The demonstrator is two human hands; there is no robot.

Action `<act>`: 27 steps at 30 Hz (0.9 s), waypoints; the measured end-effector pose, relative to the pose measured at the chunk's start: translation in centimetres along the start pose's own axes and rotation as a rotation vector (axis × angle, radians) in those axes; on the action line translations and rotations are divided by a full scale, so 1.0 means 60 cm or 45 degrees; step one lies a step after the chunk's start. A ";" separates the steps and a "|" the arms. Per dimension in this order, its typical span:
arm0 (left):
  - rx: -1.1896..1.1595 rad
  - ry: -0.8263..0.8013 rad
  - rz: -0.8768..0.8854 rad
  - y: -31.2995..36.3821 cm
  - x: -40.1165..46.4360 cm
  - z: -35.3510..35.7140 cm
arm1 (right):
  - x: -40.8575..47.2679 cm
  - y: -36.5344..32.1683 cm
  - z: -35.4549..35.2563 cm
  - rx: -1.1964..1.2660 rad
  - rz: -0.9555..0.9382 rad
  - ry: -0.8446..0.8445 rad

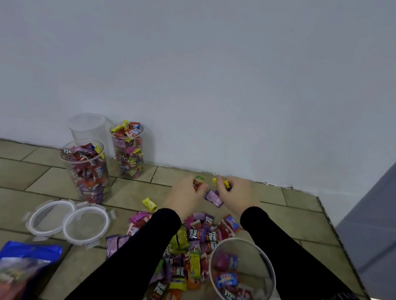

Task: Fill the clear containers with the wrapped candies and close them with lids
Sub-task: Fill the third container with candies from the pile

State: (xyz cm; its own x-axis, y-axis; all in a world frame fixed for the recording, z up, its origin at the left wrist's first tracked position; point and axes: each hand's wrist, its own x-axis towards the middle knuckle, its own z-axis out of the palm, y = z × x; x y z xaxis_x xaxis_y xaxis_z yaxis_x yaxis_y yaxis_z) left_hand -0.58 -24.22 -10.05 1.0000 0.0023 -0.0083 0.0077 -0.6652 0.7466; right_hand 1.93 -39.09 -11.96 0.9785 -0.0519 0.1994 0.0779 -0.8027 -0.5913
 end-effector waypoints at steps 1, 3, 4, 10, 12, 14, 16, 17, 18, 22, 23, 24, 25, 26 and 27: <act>-0.029 0.021 0.003 0.002 -0.004 -0.002 | -0.002 -0.002 -0.009 0.007 -0.002 0.011; -0.064 0.051 0.010 0.007 -0.013 -0.005 | -0.009 -0.004 -0.027 -0.002 -0.034 0.026; -0.072 0.067 0.010 0.011 -0.019 -0.007 | -0.014 -0.006 -0.036 -0.008 -0.061 0.035; -0.205 0.155 0.099 0.033 -0.053 -0.023 | -0.044 -0.031 -0.089 -0.065 -0.118 0.175; -0.220 0.186 0.126 0.038 -0.063 -0.032 | -0.056 -0.045 -0.109 -0.070 -0.132 0.213; -0.210 0.225 0.150 0.045 -0.077 -0.042 | -0.065 -0.059 -0.126 -0.024 -0.140 0.248; -0.231 0.266 0.175 0.052 -0.091 -0.051 | -0.078 -0.076 -0.144 0.050 -0.114 0.283; -0.248 0.292 0.183 0.057 -0.098 -0.056 | -0.085 -0.084 -0.152 0.096 -0.096 0.298; -0.263 0.321 0.192 0.061 -0.105 -0.059 | -0.092 -0.091 -0.160 0.147 -0.082 0.311; -0.338 0.418 0.261 0.078 -0.138 -0.069 | -0.132 -0.119 -0.187 0.434 -0.023 0.338; -0.377 0.433 0.277 0.082 -0.147 -0.070 | -0.142 -0.125 -0.191 0.500 -0.015 0.352; -0.421 0.443 0.292 0.086 -0.157 -0.072 | -0.153 -0.130 -0.194 0.558 -0.009 0.374; -0.465 0.448 0.307 0.089 -0.167 -0.072 | -0.163 -0.134 -0.195 0.618 0.001 0.397; -0.504 0.450 0.319 0.091 -0.176 -0.072 | -0.175 -0.138 -0.197 0.676 0.015 0.414; -0.533 0.456 0.330 0.093 -0.185 -0.071 | -0.186 -0.140 -0.197 0.731 0.037 0.431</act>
State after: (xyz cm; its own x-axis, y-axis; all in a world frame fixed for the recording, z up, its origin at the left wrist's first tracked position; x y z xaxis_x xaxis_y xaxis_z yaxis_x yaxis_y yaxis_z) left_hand -11.62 -24.77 -2.98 0.9081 0.1785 0.3789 -0.3082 -0.3277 0.8931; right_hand -11.89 -38.78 0.06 0.8752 -0.3277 0.3558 0.2330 -0.3590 -0.9038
